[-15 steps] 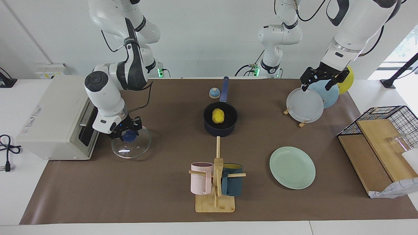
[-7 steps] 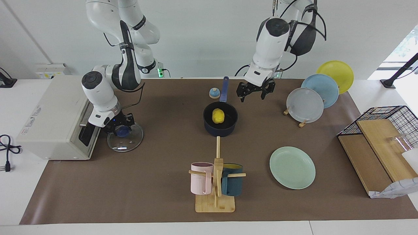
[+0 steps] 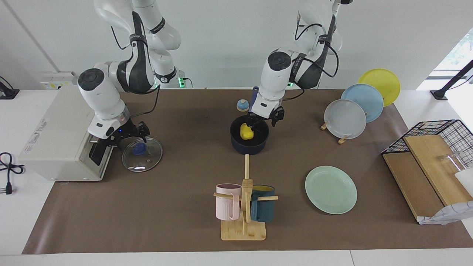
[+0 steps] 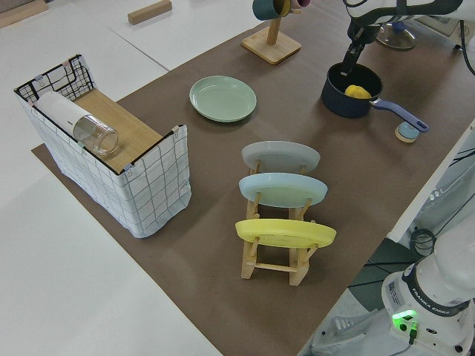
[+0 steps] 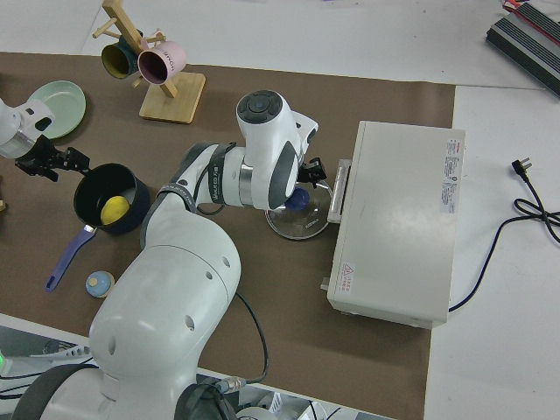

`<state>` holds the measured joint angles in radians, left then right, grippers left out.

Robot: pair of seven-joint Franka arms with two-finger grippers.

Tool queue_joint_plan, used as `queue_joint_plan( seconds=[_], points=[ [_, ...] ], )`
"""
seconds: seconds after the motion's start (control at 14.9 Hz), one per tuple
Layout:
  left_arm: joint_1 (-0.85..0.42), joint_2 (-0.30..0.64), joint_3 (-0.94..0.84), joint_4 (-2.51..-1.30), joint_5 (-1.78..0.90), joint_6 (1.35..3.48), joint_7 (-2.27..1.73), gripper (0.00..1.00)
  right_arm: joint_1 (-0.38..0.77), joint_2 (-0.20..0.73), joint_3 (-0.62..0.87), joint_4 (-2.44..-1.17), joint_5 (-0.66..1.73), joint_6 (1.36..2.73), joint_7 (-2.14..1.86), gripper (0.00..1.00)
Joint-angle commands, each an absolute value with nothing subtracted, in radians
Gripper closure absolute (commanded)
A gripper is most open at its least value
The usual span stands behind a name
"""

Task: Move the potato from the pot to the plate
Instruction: 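Set the lid down with the right gripper while the left gripper approaches, then lower the left gripper into the saucepan and grasp the yellow potato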

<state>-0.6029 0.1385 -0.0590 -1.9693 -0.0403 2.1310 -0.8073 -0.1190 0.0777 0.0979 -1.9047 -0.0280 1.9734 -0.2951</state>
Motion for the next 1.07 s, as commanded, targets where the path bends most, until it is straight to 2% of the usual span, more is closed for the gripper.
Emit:
queue_joint_plan(
  seconds=[0.0, 0.13, 0.27, 0.47, 0.74, 0.87, 1.01],
  points=[
    [-0.635, 0.155, -0.040, -1.996, -0.057, 2.177, -0.824, 0.00, -0.110, 0.069, 0.106, -1.720, -0.038, 1.797, -0.152, 0.00],
    [-0.644, 0.158, -0.040, -2.002, -0.060, 2.198, -0.854, 0.00, -0.115, 0.057, 0.103, -1.668, -0.038, 1.709, -0.089, 0.00],
    [-0.664, 0.158, -0.040, -2.022, -0.063, 2.204, -0.870, 0.00, -0.112, 0.017, 0.098, -1.680, -0.026, 1.648, -0.086, 0.00],
    [-0.673, 0.160, -0.041, -2.045, -0.067, 2.230, -0.882, 0.00, -0.092, 0.017, 0.103, -1.680, -0.041, 1.625, -0.083, 0.00],
    [-0.699, 0.163, -0.041, -2.071, -0.075, 2.278, -0.933, 0.00, -0.046, -0.029, 0.063, -1.723, -0.044, 1.629, -0.072, 0.00],
    [-0.709, 0.181, -0.041, -2.072, -0.075, 2.296, -0.945, 0.00, 0.011, -0.028, -0.018, -1.729, -0.043, 1.623, -0.071, 0.00],
    [-0.721, 0.201, -0.040, -2.072, -0.075, 2.315, -0.957, 0.00, 0.012, 0.000, -0.023, -1.709, -0.067, 1.631, -0.058, 0.00]
  ],
)
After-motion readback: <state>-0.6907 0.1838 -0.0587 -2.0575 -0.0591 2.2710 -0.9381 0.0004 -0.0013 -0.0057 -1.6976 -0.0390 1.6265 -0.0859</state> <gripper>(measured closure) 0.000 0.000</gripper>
